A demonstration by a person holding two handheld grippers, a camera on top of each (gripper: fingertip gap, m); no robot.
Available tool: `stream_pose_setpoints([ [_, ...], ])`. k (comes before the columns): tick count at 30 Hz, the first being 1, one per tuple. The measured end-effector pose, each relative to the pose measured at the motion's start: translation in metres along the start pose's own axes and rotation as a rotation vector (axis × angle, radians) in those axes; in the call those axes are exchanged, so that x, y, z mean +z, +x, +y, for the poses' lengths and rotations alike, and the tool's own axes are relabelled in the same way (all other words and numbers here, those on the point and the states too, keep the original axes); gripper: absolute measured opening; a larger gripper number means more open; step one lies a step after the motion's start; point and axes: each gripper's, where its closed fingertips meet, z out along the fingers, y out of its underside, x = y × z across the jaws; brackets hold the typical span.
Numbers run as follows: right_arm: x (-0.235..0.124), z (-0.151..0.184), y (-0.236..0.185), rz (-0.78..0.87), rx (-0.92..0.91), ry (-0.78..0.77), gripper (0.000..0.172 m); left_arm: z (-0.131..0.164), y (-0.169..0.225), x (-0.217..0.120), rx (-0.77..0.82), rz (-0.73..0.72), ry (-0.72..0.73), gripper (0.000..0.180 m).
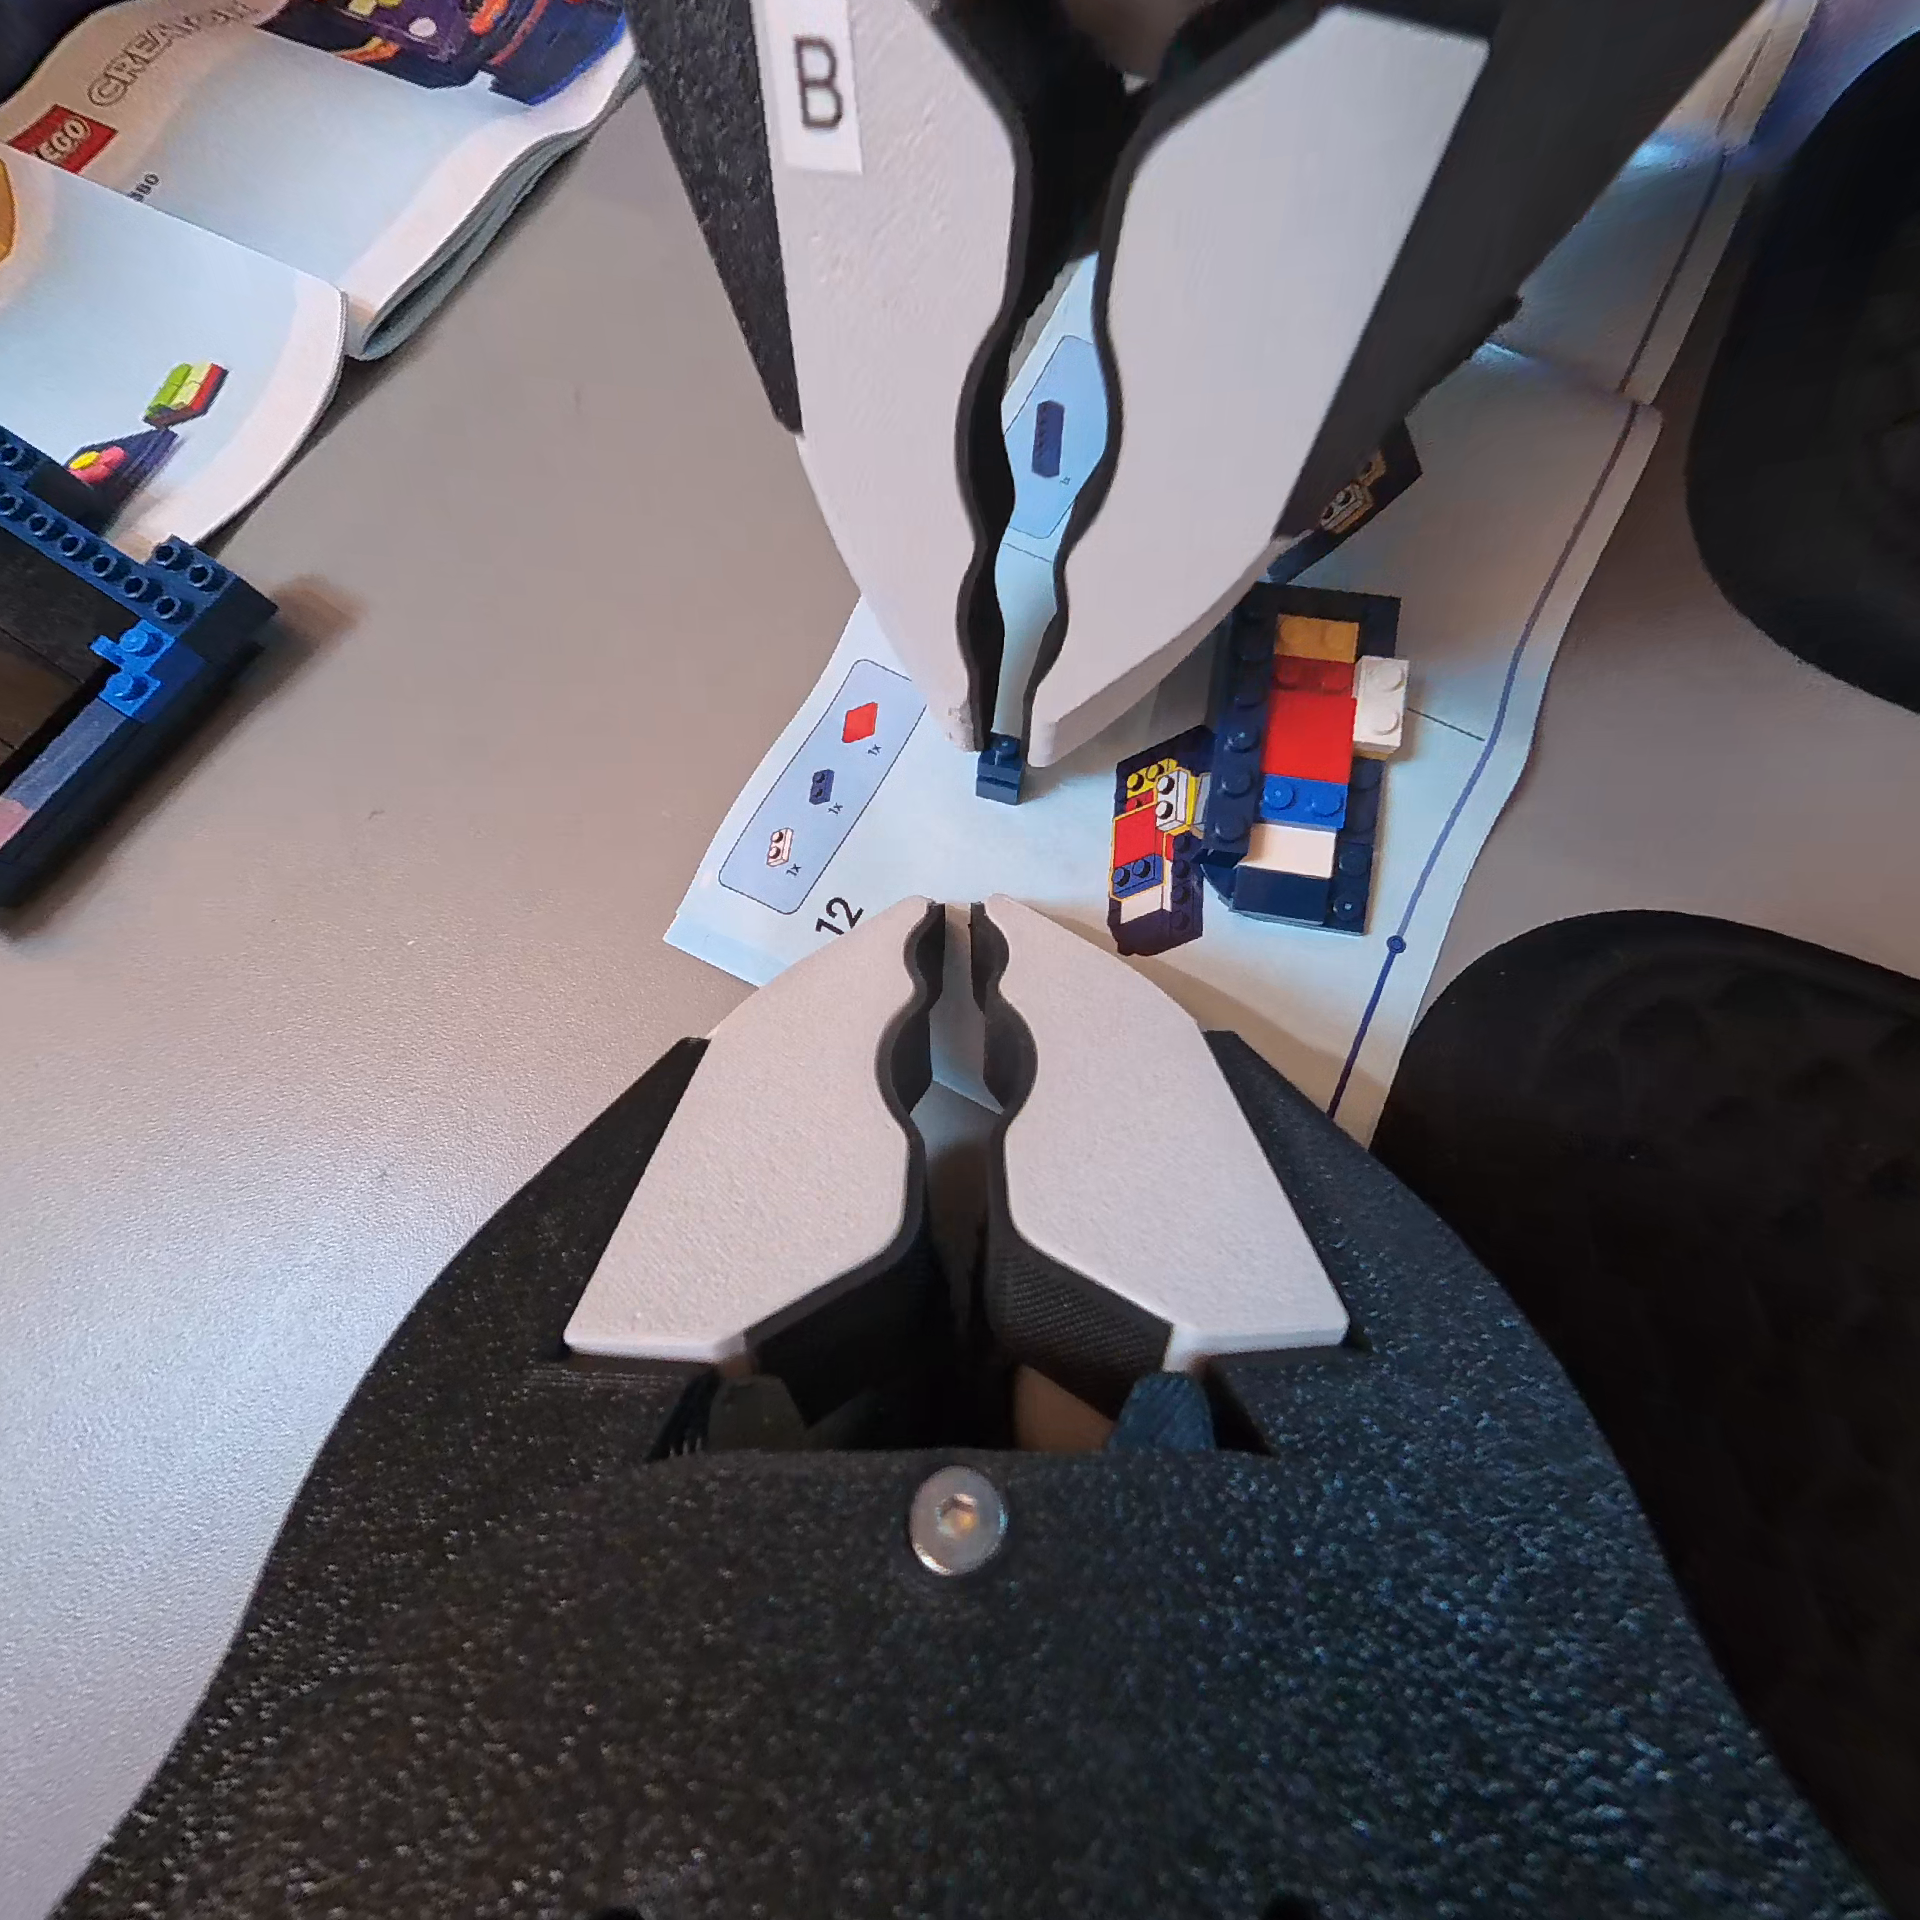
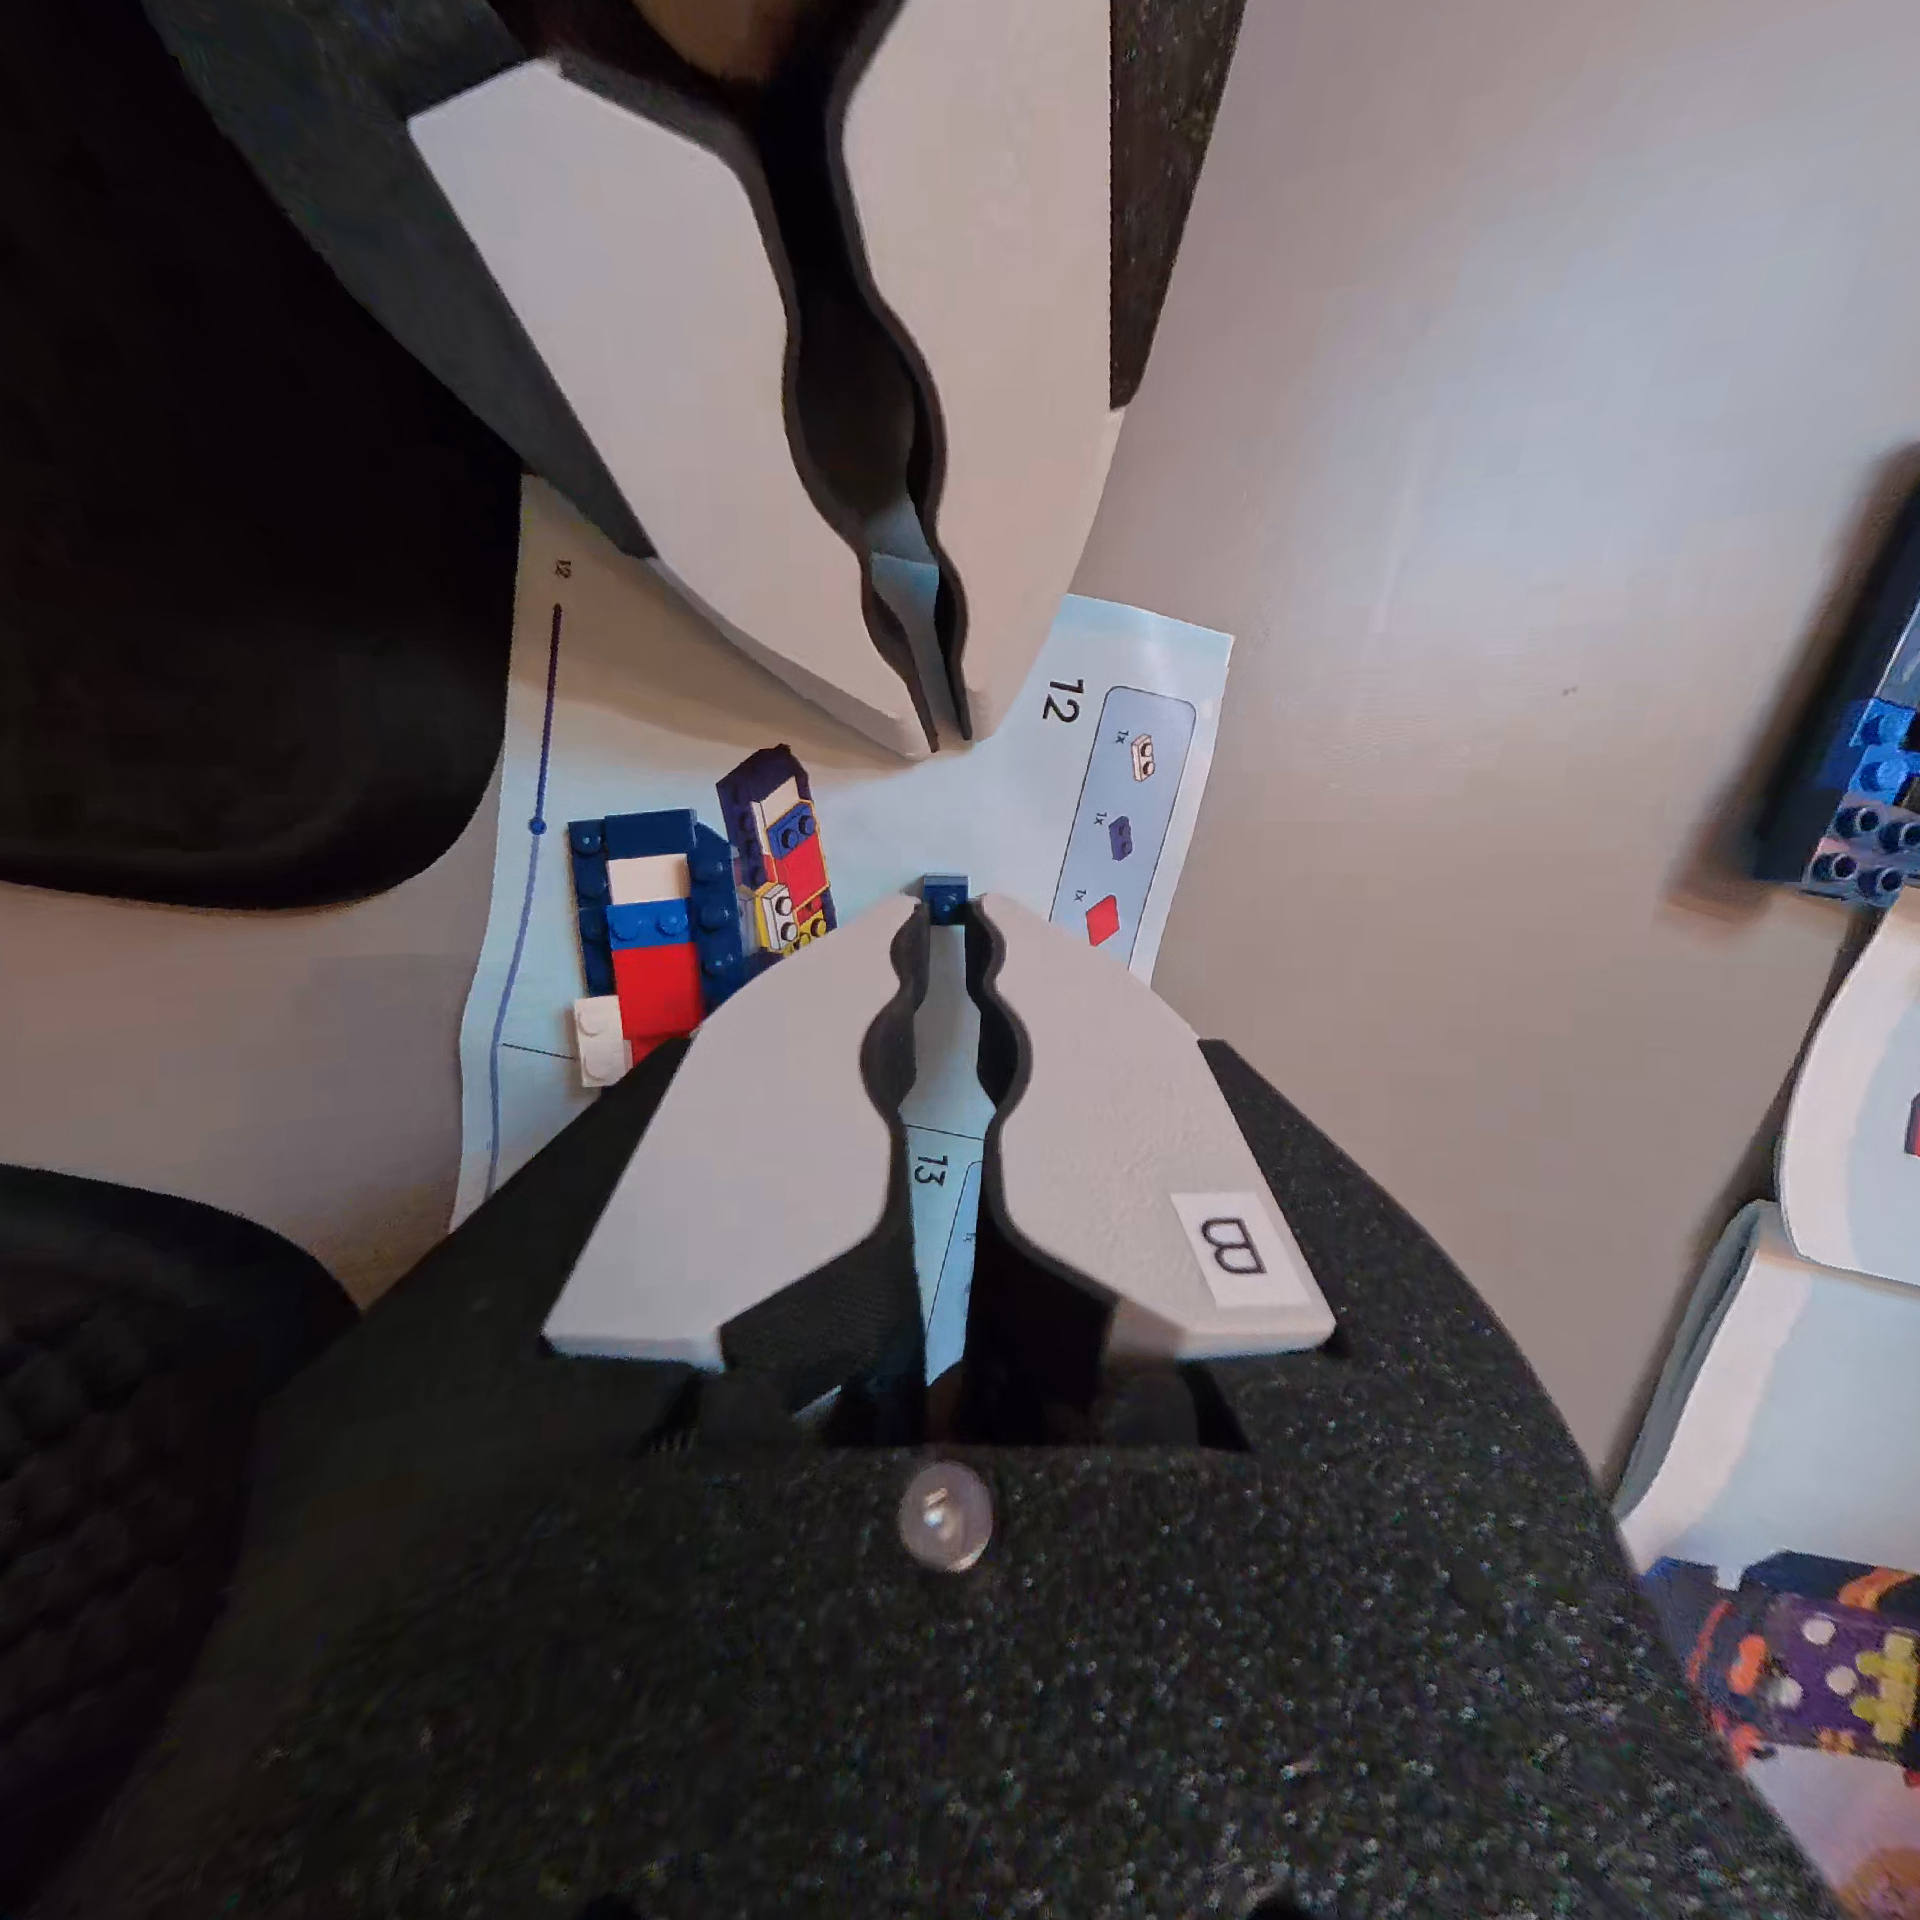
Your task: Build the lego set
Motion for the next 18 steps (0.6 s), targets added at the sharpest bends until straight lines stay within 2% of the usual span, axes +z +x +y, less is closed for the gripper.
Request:
stream_pose_setpoints([
  [3, 0.000, 0.000, 0.000, -0.001, 0.009, -0.056, 0.007, 0.000, -0.001, -0.001, -0.022, -0.001, 0.000, 0.005],
  [6, 0.001, 0.000, 0.000, -0.014, 0.031, -0.097, 0.007, 0.001, -0.015, -0.005, -0.115, -0.062, 0.017, 0.005],
  [12, 0.001, 0.001, 0.000, -0.004, 0.025, -0.205, 0.007, -0.008, -0.052, -0.029, -0.353, -0.199, 0.197, 0.005],
  [15, 0.001, 0.001, 0.000, -0.009, 0.017, -0.253, 0.007, -0.011, -0.063, -0.038, -0.390, -0.257, 0.256, 0.005],
  [18, 0.002, 0.001, 0.000, 0.009, -0.012, -0.307, 0.007, -0.010, -0.062, -0.037, -0.396, -0.246, 0.253, 0.006],
])
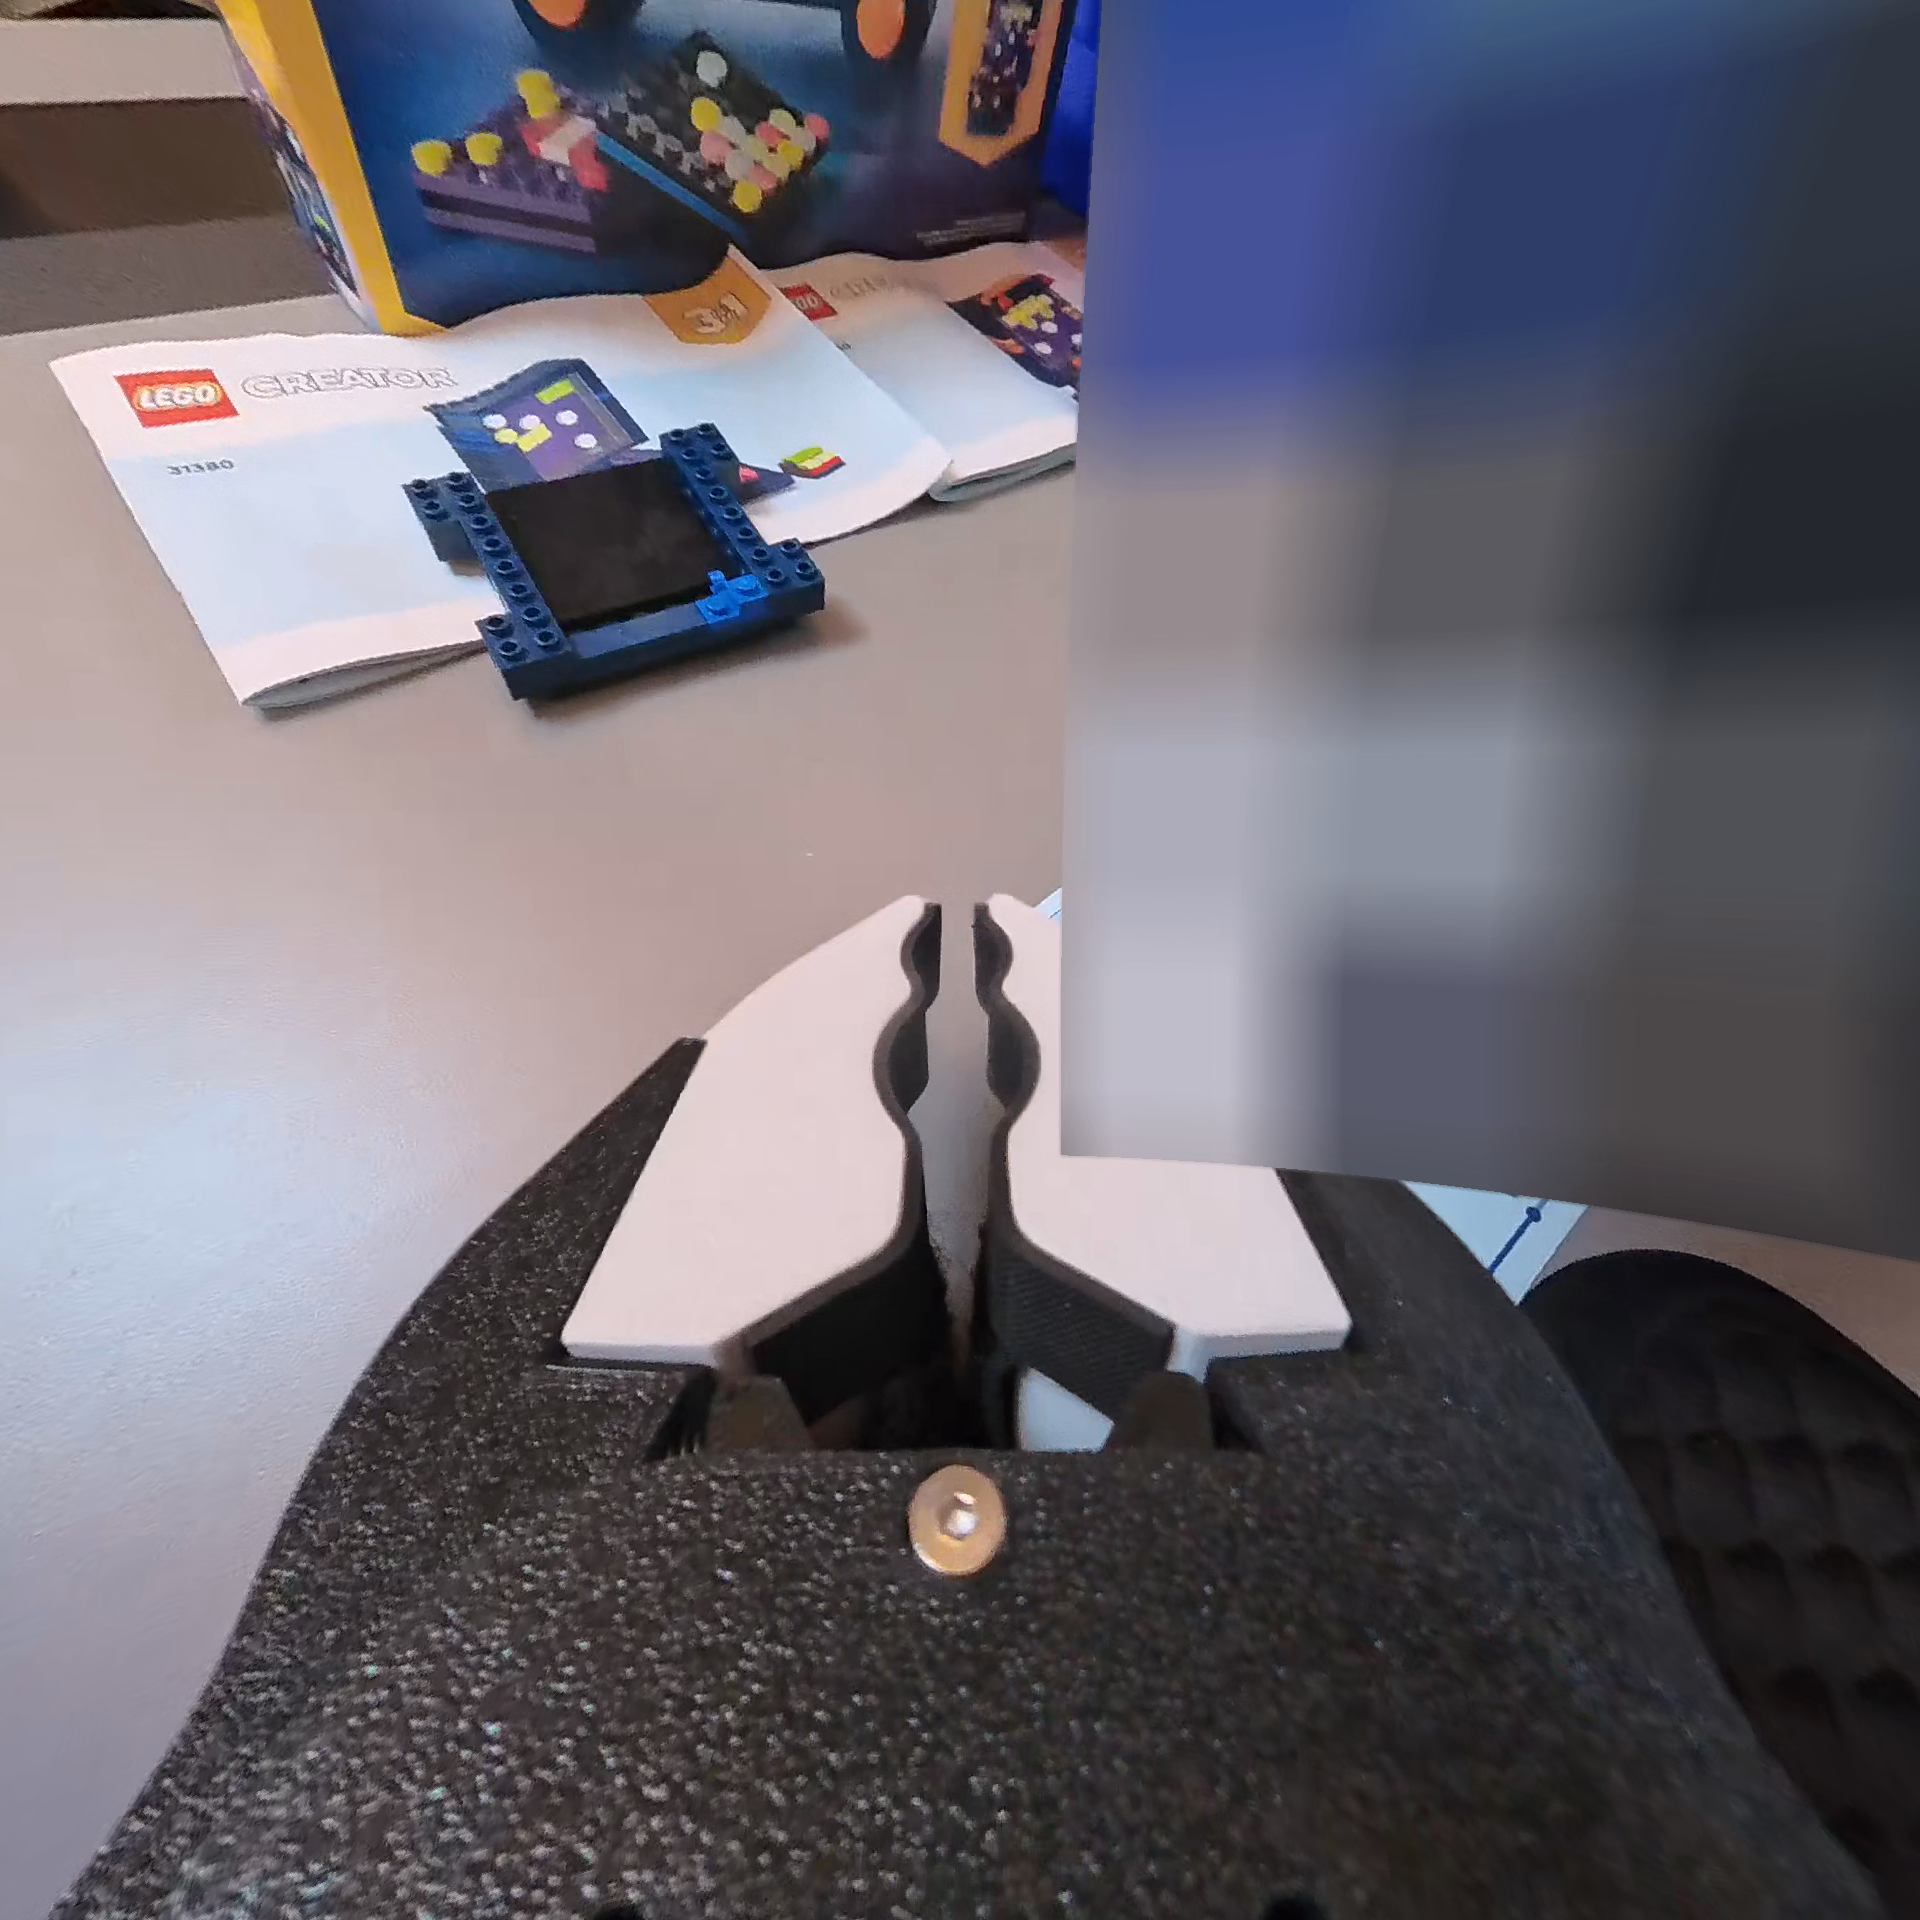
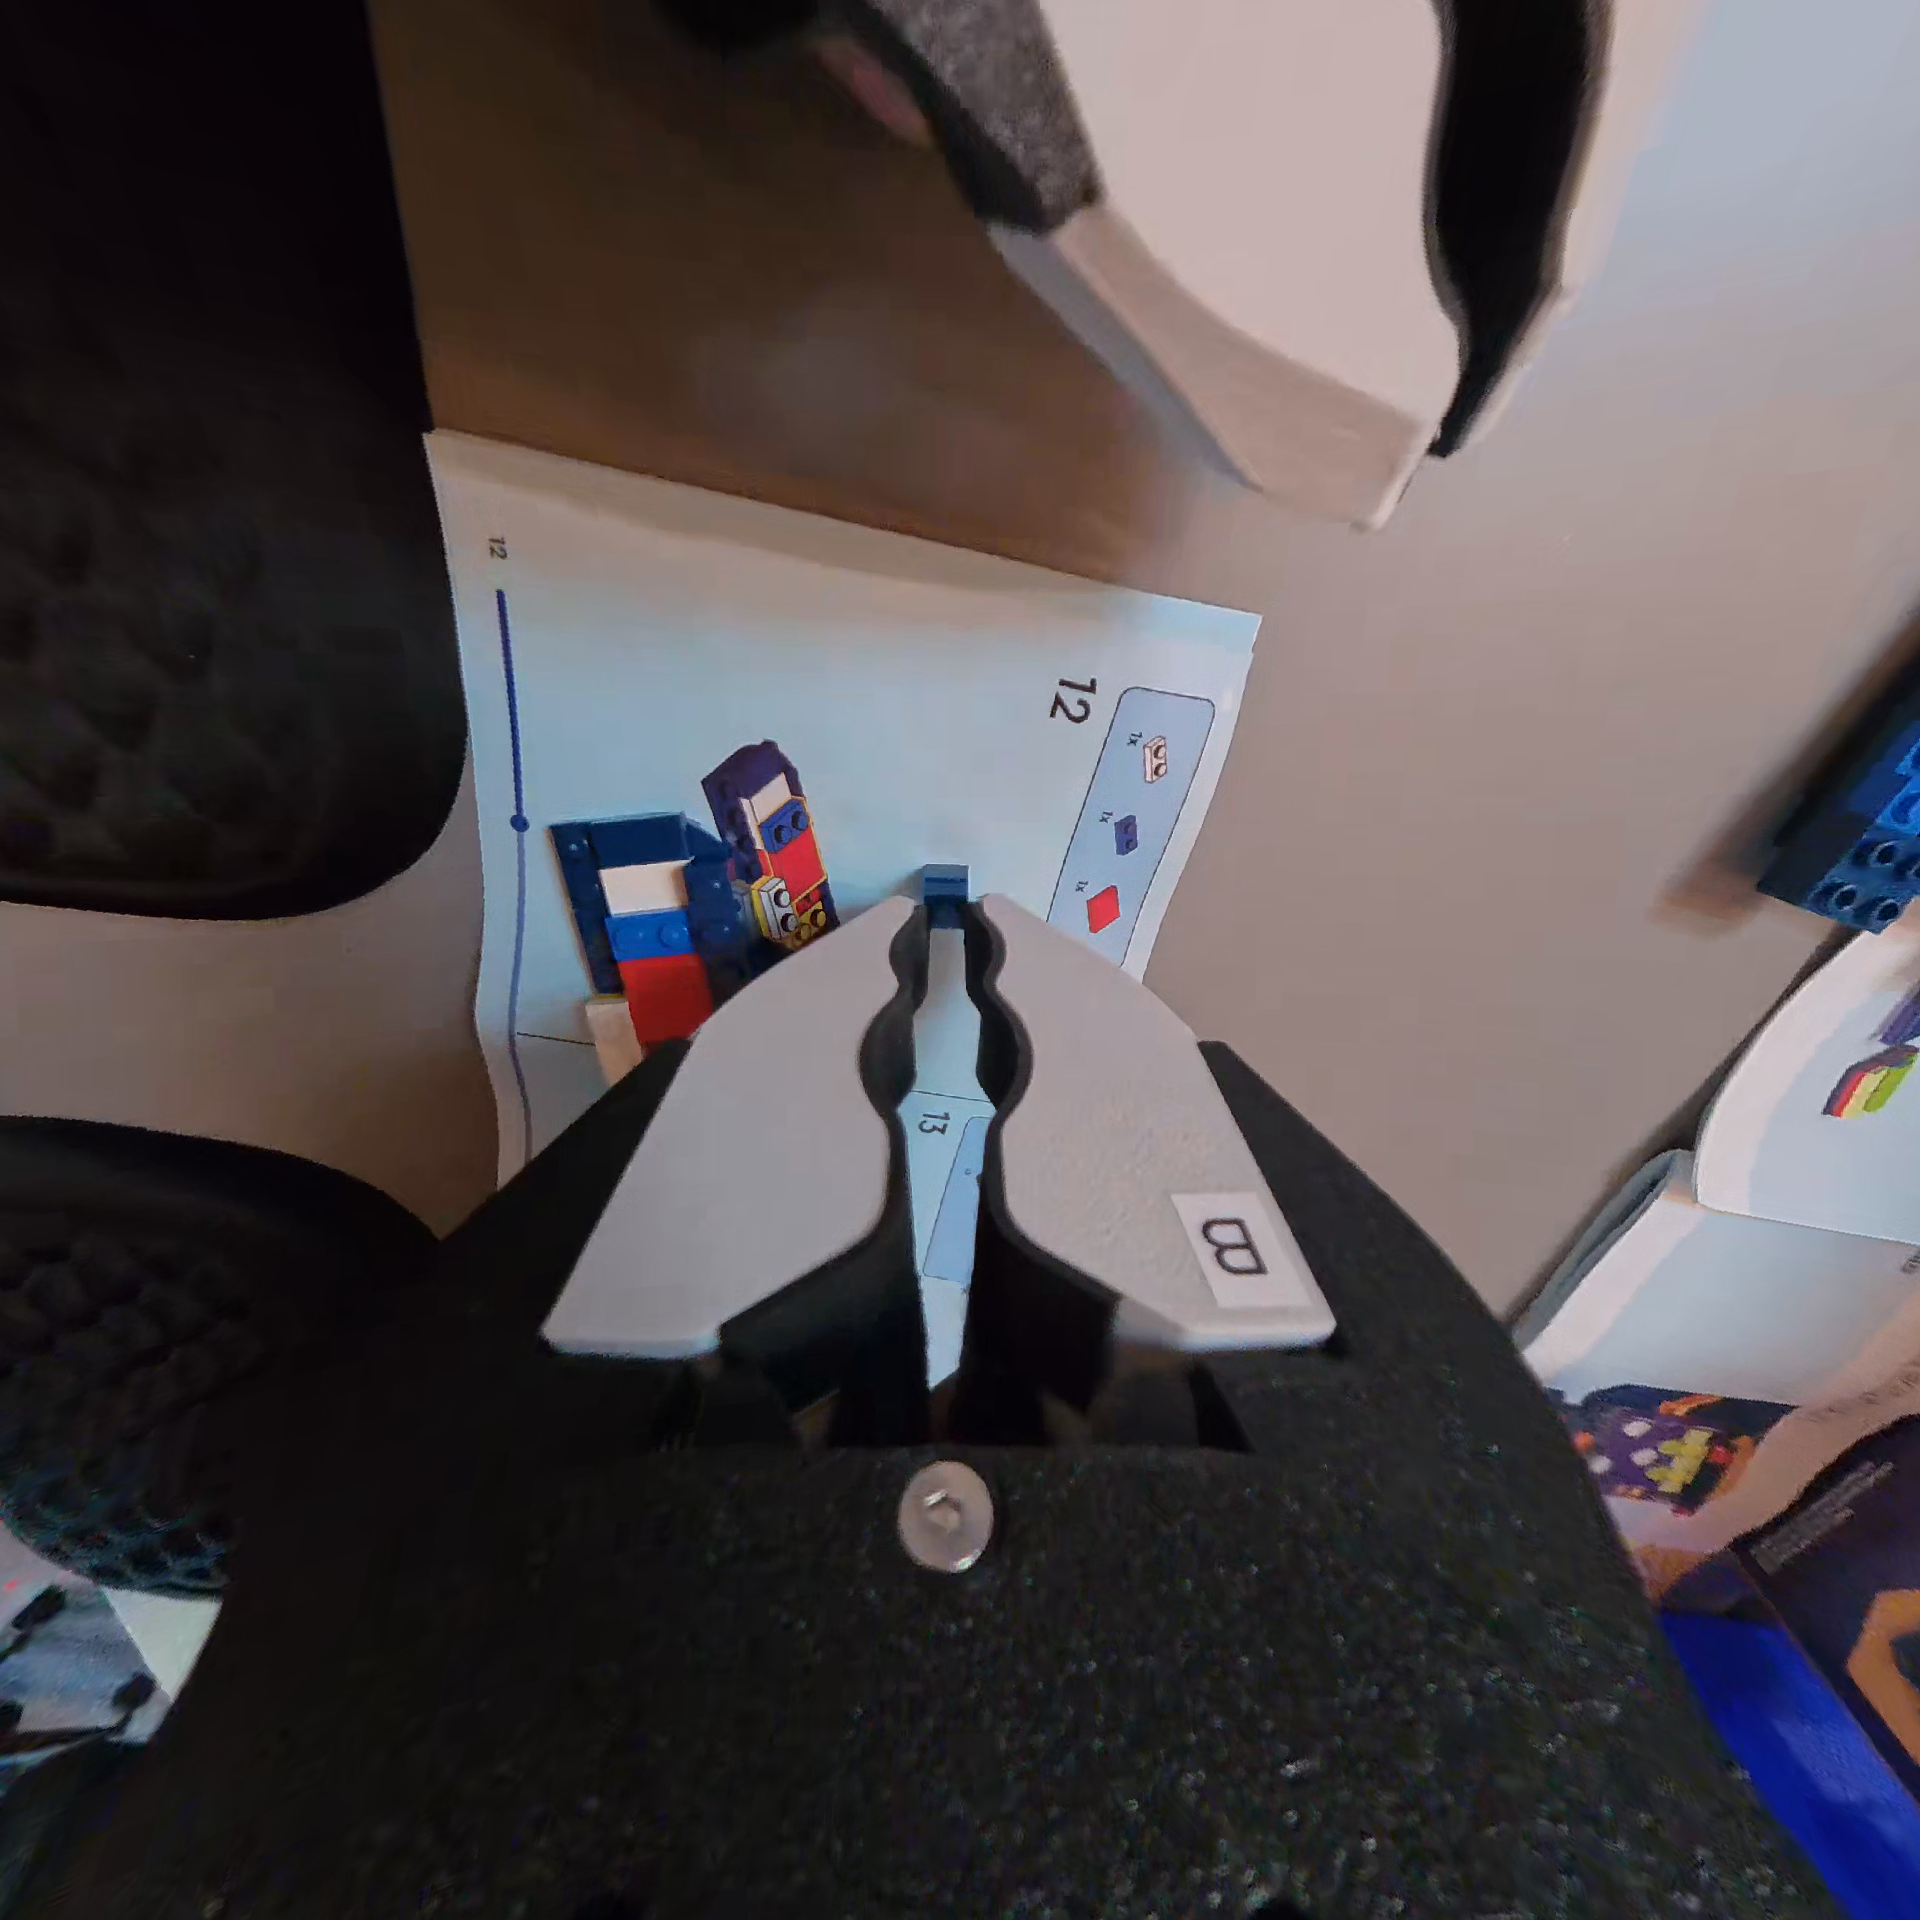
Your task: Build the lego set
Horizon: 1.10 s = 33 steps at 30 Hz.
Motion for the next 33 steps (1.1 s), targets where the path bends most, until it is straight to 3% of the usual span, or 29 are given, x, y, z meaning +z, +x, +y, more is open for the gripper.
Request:
stream_pose_setpoints([
  [6, 0.002, -0.001, 0.000, 0.011, -0.042, -0.066, 0.007, 0.000, -0.001, 0.000, 0.009, -0.005, 0.001, 0.005],
  [9, 0.001, -0.001, 0.001, 0.030, -0.034, -0.011, 0.007, -0.001, 0.003, 0.001, 0.049, 0.002, 0.005, 0.006],
  [12, -0.004, -0.002, 0.000, 0.032, -0.009, 0.204, 0.007, -0.003, 0.009, 0.002, 0.111, 0.015, 0.016, 0.007],
  [14, -0.025, -0.006, -0.004, 0.027, 0.044, 0.467, 0.007, -0.011, 0.019, 0.000, 0.186, 0.049, 0.068, 0.009],
  [19, -0.103, 0.009, -0.021, -0.401, 0.395, 1.169, 0.006, -0.047, 0.081, -0.022, 0.576, 0.209, 0.385, 0.025],
  [21, -0.123, 0.020, -0.032, -0.577, 0.445, 1.340, 0.006, -0.053, 0.110, -0.030, 0.714, 0.261, 0.499, 0.032],
  [24, -0.133, 0.031, -0.042, -0.707, 0.499, 1.466, 0.006, -0.060, 0.138, -0.032, 0.759, 0.291, 0.510, 0.032],
  [27, -0.140, 0.037, -0.051, -0.782, 0.544, 1.558, 0.006, -0.072, 0.156, -0.032, 0.818, 0.219, 0.521, 0.026],
  [33, -0.143, 0.043, -0.064, -0.809, 0.601, 1.633, 0.006, -0.075, 0.180, -0.020, 0.900, 0.158, 0.482, 0.016],
])
